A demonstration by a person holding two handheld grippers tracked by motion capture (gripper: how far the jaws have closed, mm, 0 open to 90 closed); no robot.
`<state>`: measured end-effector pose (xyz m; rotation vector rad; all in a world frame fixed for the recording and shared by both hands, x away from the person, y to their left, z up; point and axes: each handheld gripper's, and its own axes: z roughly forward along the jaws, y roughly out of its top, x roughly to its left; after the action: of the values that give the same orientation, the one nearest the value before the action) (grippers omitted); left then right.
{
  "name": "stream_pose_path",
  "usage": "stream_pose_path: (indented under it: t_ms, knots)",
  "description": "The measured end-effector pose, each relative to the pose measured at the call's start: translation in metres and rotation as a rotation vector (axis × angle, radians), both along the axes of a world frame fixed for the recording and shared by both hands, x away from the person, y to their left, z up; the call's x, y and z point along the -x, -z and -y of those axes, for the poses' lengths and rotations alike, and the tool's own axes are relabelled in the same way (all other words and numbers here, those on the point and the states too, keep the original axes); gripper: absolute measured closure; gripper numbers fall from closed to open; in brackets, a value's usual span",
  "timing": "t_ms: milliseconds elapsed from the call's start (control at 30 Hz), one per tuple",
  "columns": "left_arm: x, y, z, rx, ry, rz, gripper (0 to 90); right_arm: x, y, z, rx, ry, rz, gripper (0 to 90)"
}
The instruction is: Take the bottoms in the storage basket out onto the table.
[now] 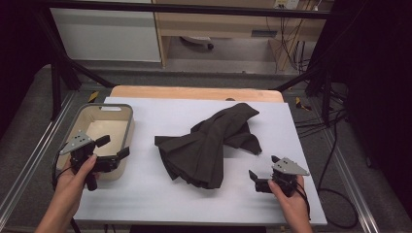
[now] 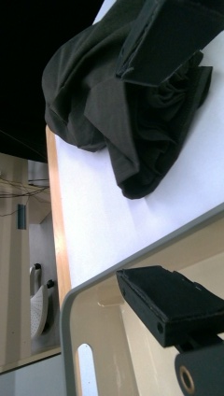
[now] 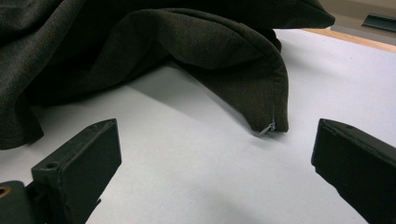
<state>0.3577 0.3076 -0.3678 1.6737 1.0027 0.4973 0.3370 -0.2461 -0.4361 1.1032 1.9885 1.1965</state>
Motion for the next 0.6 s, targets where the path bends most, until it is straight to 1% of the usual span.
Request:
stream_pose_path:
  t_ms: [67, 167, 233, 300, 400, 433, 533, 600]
  knots:
    - [0.002, 0.003, 0.000, -0.004, 0.004, -0.002, 5.0, 0.000, 0.000, 0.000, 0.000, 0.000, 0.000, 2.2]
    - [0.006, 0.006, 0.001, -0.026, 0.006, -0.006, 5.0, 0.000, 0.000, 0.000, -0.001, 0.000, 0.003, 2.5]
    - [0.008, 0.008, 0.002, -0.035, 0.020, -0.010, 4.9, 0.000, 0.000, 0.000, -0.001, -0.002, 0.003, 2.5]
    - [0.011, 0.009, 0.003, -0.043, 0.023, -0.003, 4.6, 0.000, 0.000, 0.000, 0.001, -0.003, -0.001, 2.5]
    - [0.013, 0.011, 0.006, -0.040, 0.041, -0.008, 4.6, 0.000, 0.000, -0.001, 0.001, -0.005, -0.001, 2.5]
    - [0.014, 0.013, 0.008, -0.050, 0.043, -0.001, 4.8, 0.000, 0.000, -0.001, 0.001, -0.005, -0.001, 2.5]
    - [0.016, 0.018, 0.013, -0.064, 0.053, -0.005, 5.0, 0.000, 0.000, -0.001, 0.003, -0.005, -0.001, 2.5]
    - [0.018, 0.021, 0.015, -0.063, 0.059, -0.007, 5.0, 0.000, 0.000, -0.001, 0.002, -0.003, 0.000, 2.5]
